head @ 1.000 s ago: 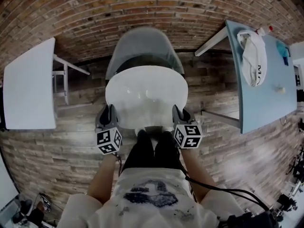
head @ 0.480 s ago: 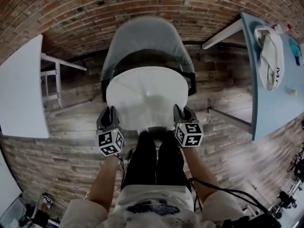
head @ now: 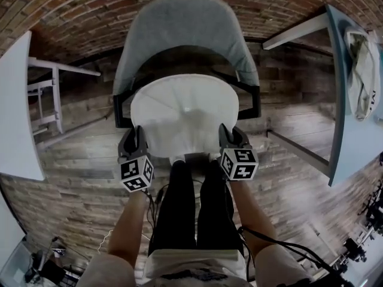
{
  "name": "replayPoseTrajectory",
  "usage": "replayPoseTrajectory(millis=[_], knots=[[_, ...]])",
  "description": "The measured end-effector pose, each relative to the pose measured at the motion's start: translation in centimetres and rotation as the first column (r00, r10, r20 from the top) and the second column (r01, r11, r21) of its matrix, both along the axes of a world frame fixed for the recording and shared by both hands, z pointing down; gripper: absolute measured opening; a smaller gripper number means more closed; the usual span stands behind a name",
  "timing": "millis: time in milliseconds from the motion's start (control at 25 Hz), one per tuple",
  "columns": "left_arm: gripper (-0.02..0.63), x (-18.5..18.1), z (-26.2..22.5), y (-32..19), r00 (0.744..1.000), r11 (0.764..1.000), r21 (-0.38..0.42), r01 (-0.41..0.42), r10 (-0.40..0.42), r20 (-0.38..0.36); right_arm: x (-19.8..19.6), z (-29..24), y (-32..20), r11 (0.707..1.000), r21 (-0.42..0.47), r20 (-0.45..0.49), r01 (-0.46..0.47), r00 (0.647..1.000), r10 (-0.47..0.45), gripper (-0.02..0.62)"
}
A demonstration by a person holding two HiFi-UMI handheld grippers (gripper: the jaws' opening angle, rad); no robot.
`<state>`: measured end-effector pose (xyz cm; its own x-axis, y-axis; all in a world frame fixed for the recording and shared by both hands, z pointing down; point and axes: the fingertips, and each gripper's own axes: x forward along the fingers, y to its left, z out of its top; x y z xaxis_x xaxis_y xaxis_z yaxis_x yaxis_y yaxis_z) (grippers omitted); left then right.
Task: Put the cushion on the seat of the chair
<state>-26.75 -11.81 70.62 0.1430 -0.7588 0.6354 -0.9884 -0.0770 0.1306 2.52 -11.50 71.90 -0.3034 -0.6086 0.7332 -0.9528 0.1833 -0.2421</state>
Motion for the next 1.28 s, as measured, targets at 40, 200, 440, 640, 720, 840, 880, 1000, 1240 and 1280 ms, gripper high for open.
replayPoseTrajectory(millis=[40, 200, 440, 640, 720, 840, 880, 1000, 1240, 1280], knots=[[0.049, 0.1, 0.8, -0.2, 1.0, 1.0, -0.004, -0.001, 0.001, 0.001, 0.1, 0.8, -0.1, 1.0, -0.006, -0.001, -0.001, 1.0, 0.001, 0.044], [0.049, 0.6, 3.8, -0.6, 1.0, 1.0, -0.021, -0.003, 0.003, 0.001, 0.7, 3.9, -0.4, 1.0, -0.026, -0.005, -0.001, 1.0, 0.001, 0.043], [0.049, 1.3, 7.4, 0.1, 1.0, 0.999, -0.053, 0.009, -0.009, 0.009, 1.6, 7.4, -0.4, 0.999, -0.052, -0.015, 0.003, 1.0, -0.004, 0.044], [0.051, 0.6, 9.5, -0.3, 0.999, 0.998, -0.062, 0.018, -0.015, 0.043, 2.1, 9.4, -0.9, 0.998, -0.06, -0.022, 0.015, 1.0, -0.016, 0.044], [0.051, 0.4, 10.2, -0.5, 0.998, 0.997, -0.069, 0.019, -0.015, 0.055, 2.3, 10.0, -1.2, 0.998, -0.062, -0.026, 0.019, 0.999, -0.021, 0.044], [0.051, 0.2, 11.1, -0.5, 0.997, 0.997, -0.076, 0.024, -0.019, 0.069, 2.7, 10.9, -1.3, 0.998, -0.065, -0.03, 0.027, 0.999, -0.029, 0.044], [0.051, 0.1, 11.4, -0.5, 0.997, 0.996, -0.079, 0.028, -0.022, 0.073, 2.7, 11.1, -1.3, 0.997, -0.068, -0.031, 0.028, 0.999, -0.03, 0.046], [0.051, -0.2, 12.5, -0.2, 0.996, 0.995, -0.09, 0.041, -0.034, 0.083, 2.9, 11.9, -1.1, 0.997, -0.072, -0.033, 0.032, 0.999, -0.034, 0.046], [0.051, -0.4, 14.6, 0.1, 0.994, 0.992, -0.113, 0.06, -0.049, 0.099, 3.4, 13.4, -1.0, 0.996, -0.083, -0.04, 0.024, 0.999, -0.027, 0.046], [0.051, -0.5, 14.9, 0.0, 0.994, 0.991, -0.118, 0.064, -0.053, 0.096, 3.4, 13.8, -1.1, 0.996, -0.088, -0.043, 0.019, 0.999, -0.023, 0.046]])
